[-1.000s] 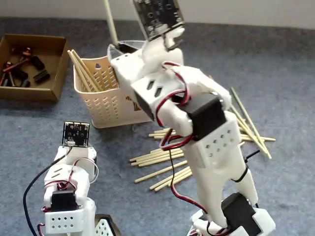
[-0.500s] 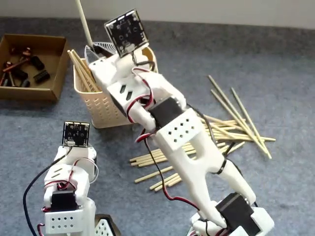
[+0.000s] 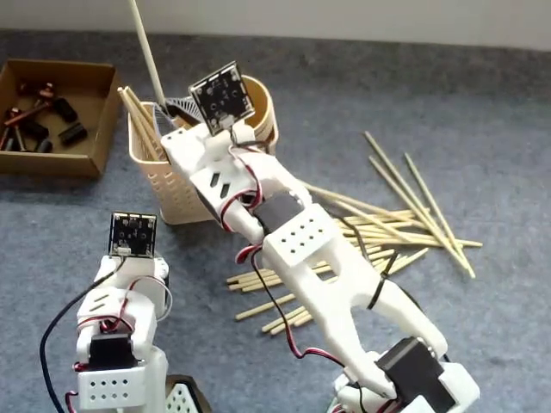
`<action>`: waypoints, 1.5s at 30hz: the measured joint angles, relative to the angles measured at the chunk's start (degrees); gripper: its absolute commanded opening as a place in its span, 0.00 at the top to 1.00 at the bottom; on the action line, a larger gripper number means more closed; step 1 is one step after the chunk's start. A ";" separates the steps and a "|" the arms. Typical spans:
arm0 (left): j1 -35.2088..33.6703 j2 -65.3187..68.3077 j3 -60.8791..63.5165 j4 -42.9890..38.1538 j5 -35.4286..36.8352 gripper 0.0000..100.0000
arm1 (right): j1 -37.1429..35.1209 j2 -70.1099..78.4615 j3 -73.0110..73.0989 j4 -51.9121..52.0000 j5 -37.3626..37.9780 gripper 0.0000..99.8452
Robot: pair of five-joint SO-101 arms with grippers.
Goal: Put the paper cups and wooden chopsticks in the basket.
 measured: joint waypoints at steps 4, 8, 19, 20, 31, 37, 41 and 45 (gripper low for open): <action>0.00 0.00 0.00 0.00 0.00 0.99 | 0.00 0.00 0.26 -0.35 0.00 0.90; 0.00 0.00 0.00 0.00 0.00 0.99 | 0.00 0.00 0.26 -0.35 0.00 0.90; 0.00 0.00 0.00 0.00 0.00 0.99 | -0.26 -5.45 0.44 3.34 -0.09 0.90; 0.00 0.00 0.00 0.00 0.00 0.99 | -0.70 -7.38 0.44 5.71 -0.09 0.90; 0.00 0.00 0.00 0.00 0.00 0.99 | -1.58 -28.48 6.24 26.99 -0.09 0.90; 0.00 0.00 0.00 2.02 0.00 0.99 | 3.87 -40.09 16.79 27.25 -0.09 0.90; 0.00 0.00 0.00 4.84 0.00 0.99 | 7.91 -47.21 24.09 28.31 -0.09 0.90; 0.00 0.00 0.00 8.18 0.00 0.99 | 11.08 -54.15 29.45 31.12 -0.09 0.90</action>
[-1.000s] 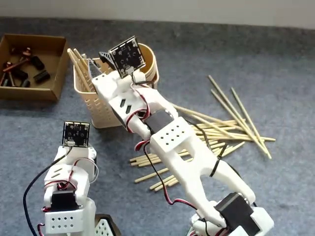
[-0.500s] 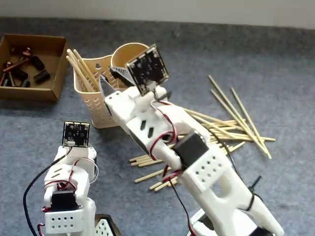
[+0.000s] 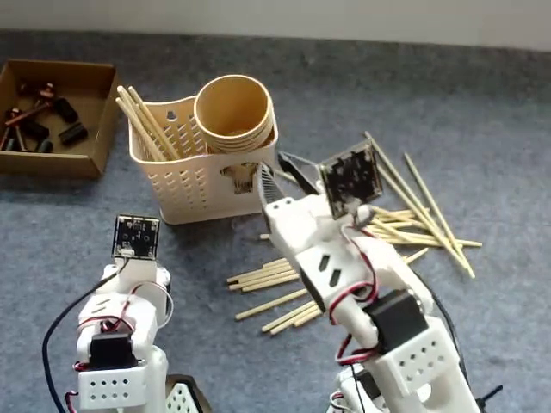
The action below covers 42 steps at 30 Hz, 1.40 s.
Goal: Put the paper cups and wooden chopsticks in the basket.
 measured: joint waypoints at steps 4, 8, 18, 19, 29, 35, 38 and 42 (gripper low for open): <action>0.00 0.00 0.00 7.65 0.00 0.99 | 2.64 -6.07 4.22 2.64 0.00 0.90; 0.00 0.00 0.00 10.55 0.00 0.99 | 5.19 -11.60 8.35 4.92 0.00 0.90; 0.00 0.00 0.00 10.90 0.00 0.99 | 14.51 -22.77 12.40 16.09 0.00 0.90; 0.00 0.00 0.00 10.90 0.00 0.99 | 15.38 -23.21 12.40 17.58 0.00 0.90; 0.00 0.00 0.00 10.90 0.00 0.99 | 25.32 -23.30 12.40 27.25 0.00 0.90; 0.00 0.00 0.00 10.90 0.00 0.99 | 29.27 -23.30 18.64 27.60 3.52 0.90; 0.00 0.00 0.00 10.90 0.00 0.99 | 31.30 -22.86 22.24 27.60 5.98 0.90; 0.00 0.00 0.00 10.90 0.00 0.99 | 33.67 -23.74 24.26 27.60 7.82 0.90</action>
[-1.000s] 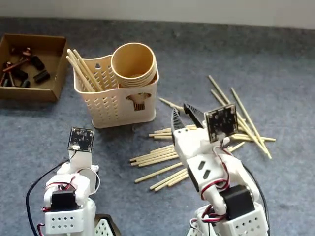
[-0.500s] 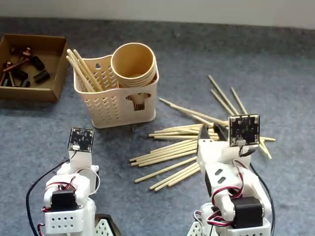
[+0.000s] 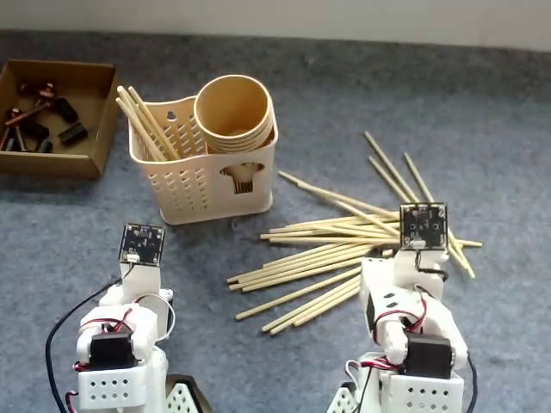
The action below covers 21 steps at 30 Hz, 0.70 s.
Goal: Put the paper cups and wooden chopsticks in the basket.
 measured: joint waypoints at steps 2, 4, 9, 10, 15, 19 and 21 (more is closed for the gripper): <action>0.00 0.00 0.00 0.00 0.00 0.99 | 0.79 0.35 0.35 0.00 0.70 0.90; 0.00 0.00 0.00 0.00 0.00 0.99 | 1.41 0.53 0.35 0.00 1.05 0.90; 0.00 0.00 0.00 0.00 0.00 0.99 | 1.85 0.44 0.35 0.00 1.05 0.90; 0.00 0.00 0.00 0.00 0.00 0.99 | 1.85 0.44 0.35 0.00 1.49 0.90; 0.00 0.00 0.00 0.00 0.00 0.99 | 1.85 0.53 0.35 0.00 4.31 0.90; 0.00 0.00 0.00 0.00 0.00 0.99 | 1.85 0.53 0.35 0.00 4.57 0.90; 0.00 0.00 0.00 0.00 0.00 0.99 | 1.85 0.53 0.35 0.00 4.57 0.90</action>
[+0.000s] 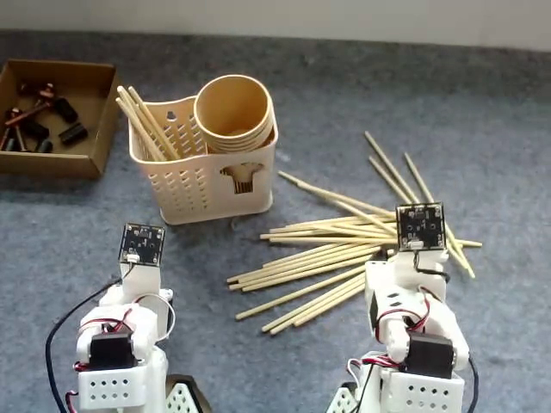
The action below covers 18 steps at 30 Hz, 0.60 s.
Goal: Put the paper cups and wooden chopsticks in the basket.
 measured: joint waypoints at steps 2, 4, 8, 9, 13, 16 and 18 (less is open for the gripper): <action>0.00 0.00 0.00 0.00 0.00 0.99 | 0.00 0.00 0.00 0.00 0.00 0.90; 0.00 0.00 0.00 0.00 0.00 0.99 | 0.00 0.53 0.00 0.00 0.00 0.90; 0.00 0.00 0.00 0.00 0.00 0.99 | 0.00 8.62 -0.44 0.00 0.00 0.90; 0.00 0.00 0.00 0.00 0.00 0.99 | 0.09 11.08 -1.49 0.00 0.00 0.90; 0.00 0.00 0.00 0.00 0.00 0.99 | 0.09 22.59 -7.65 0.00 0.00 0.90; 0.00 0.00 0.00 0.00 0.00 0.99 | 0.09 31.12 -12.66 0.00 0.00 0.90; 0.00 0.00 0.00 0.00 0.00 0.99 | 0.09 36.40 -16.09 0.00 0.00 0.90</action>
